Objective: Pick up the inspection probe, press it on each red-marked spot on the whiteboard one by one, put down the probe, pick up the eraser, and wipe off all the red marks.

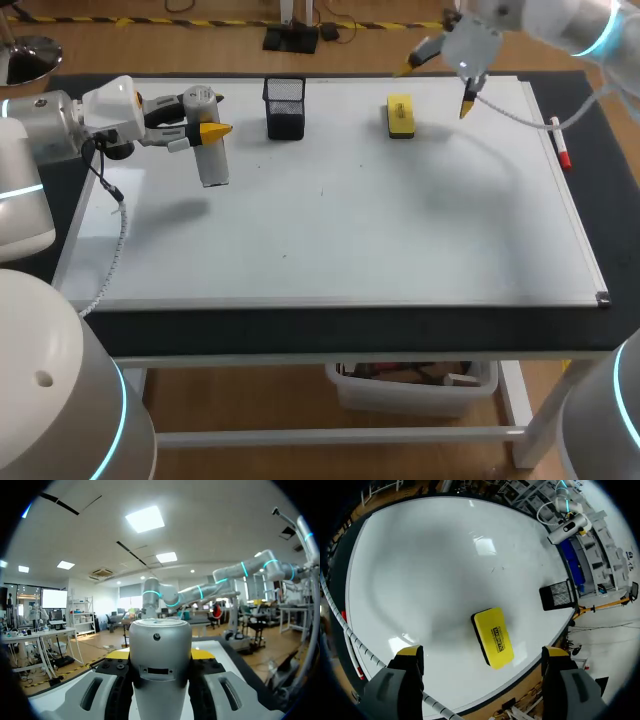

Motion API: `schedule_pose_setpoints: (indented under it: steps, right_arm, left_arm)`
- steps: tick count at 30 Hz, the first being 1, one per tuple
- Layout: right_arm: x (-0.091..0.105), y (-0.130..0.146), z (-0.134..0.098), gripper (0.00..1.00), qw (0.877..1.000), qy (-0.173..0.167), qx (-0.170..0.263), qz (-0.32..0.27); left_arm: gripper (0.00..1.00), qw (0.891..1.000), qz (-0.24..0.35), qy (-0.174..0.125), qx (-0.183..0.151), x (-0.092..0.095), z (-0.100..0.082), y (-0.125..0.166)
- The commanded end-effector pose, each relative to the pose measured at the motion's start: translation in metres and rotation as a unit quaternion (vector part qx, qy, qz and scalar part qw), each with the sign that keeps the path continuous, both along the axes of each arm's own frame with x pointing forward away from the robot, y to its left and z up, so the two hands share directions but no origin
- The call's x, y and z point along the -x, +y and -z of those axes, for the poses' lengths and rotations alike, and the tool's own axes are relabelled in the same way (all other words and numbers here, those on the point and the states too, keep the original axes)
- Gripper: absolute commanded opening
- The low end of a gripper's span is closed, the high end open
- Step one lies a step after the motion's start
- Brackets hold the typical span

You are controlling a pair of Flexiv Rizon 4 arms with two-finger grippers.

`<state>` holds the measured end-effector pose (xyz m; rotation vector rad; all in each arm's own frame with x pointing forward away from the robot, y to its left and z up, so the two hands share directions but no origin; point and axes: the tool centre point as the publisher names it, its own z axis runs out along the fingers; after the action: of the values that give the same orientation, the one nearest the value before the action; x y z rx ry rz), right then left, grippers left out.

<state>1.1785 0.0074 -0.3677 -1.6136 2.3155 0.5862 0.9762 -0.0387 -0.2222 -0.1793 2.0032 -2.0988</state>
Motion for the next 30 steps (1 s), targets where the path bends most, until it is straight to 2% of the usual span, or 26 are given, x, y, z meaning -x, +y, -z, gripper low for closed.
schedule_pose_setpoints:
  steps: [1, 3, 4, 6, 8, 9, 11, 15, 23, 28, 30]
  right_arm:
    - [0.0, -0.018, -0.022, 1.0, 0.987, 0.031, -0.123, 0.098]
    - [-0.004, -0.021, -0.03, 1.0, 0.983, 0.057, -0.125, 0.121]
    - [-0.004, -0.022, -0.033, 1.0, 0.981, 0.058, -0.135, 0.123]
    - [-0.008, -0.024, -0.042, 1.0, 0.975, 0.092, -0.136, 0.148]
    - [-0.008, -0.026, -0.052, 1.0, 0.969, 0.104, -0.153, 0.167]
    - [-0.009, -0.027, -0.055, 1.0, 0.965, 0.127, -0.14, 0.18]
    - [-0.009, -0.028, -0.062, 1.0, 0.959, 0.145, -0.144, 0.198]
    - [-0.008, -0.032, -0.076, 1.0, 0.946, 0.182, -0.123, 0.238]
    - [-0.001, -0.047, -0.106, 1.0, 0.929, 0.201, -0.129, 0.282]
    - [0.003, -0.056, -0.12, 1.0, 0.926, 0.203, -0.13, 0.289]
    - [0.005, -0.059, -0.123, 1.0, 0.925, 0.216, -0.122, 0.289]
  left_arm:
    - [0.0, 1.0, 0.001, -0.002, 0.002, 0.0, 0.0, 0.0]
    - [0.0, 1.0, 0.001, -0.002, 0.002, 0.0, 0.0, 0.0]
    - [0.0, 1.0, 0.001, -0.002, 0.002, 0.0, 0.0, 0.0]
    - [0.0, 1.0, 0.001, -0.002, 0.002, 0.0, 0.0, 0.0]
    - [0.0, 1.0, 0.001, -0.002, 0.002, 0.0, 0.0, 0.0]
    - [0.0, 1.0, 0.001, -0.002, 0.002, 0.0, 0.0, 0.0]
    - [0.0, 1.0, 0.001, -0.002, 0.002, 0.0, 0.0, 0.0]
    - [0.0, 1.0, 0.001, -0.002, 0.002, 0.0, 0.0, 0.0]
    - [0.0, 1.0, 0.001, -0.002, 0.002, 0.0, 0.0, 0.0]
    - [0.0, 1.0, 0.001, -0.002, 0.002, 0.0, 0.0, 0.0]
    - [0.0, 1.0, 0.001, -0.002, 0.002, 0.0, 0.0, 0.0]
